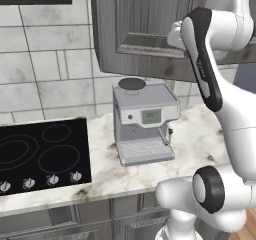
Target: Open the cabinet, pick the kettle from the cabinet, and place it in the sink.
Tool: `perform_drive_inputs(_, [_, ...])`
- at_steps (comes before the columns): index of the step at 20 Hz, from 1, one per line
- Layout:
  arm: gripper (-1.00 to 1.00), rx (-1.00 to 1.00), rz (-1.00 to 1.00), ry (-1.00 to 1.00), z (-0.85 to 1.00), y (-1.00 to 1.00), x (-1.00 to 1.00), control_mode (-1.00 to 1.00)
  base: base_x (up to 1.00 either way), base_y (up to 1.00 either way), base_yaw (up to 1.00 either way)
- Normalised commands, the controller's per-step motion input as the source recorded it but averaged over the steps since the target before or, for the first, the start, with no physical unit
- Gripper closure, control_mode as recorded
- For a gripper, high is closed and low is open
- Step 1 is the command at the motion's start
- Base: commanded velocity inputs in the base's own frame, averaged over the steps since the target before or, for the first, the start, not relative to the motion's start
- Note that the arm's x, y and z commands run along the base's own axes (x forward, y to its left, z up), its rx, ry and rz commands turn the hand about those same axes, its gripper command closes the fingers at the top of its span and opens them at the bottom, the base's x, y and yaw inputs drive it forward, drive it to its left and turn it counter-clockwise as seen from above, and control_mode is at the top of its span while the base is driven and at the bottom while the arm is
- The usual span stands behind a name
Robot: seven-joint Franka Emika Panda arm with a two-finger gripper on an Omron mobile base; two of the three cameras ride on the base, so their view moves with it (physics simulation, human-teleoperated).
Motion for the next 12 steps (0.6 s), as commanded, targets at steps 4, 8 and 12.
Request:
perform_drive_inputs(4, [1.0, 0.0, -0.08, -0.01, -0.08, 0.53, -0.29, -1.0, 0.0, 0.0, 0.0])
perform_drive_inputs(8, [1.0, 0.0, -0.11, -0.02, -0.09, 0.58, -0.21, -1.0, 0.0, 0.0, 0.0])
perform_drive_inputs(12, [1.0, 0.0, -0.11, -0.03, -0.05, 0.59, -0.15, -1.0, 0.0, 0.0, 0.0])
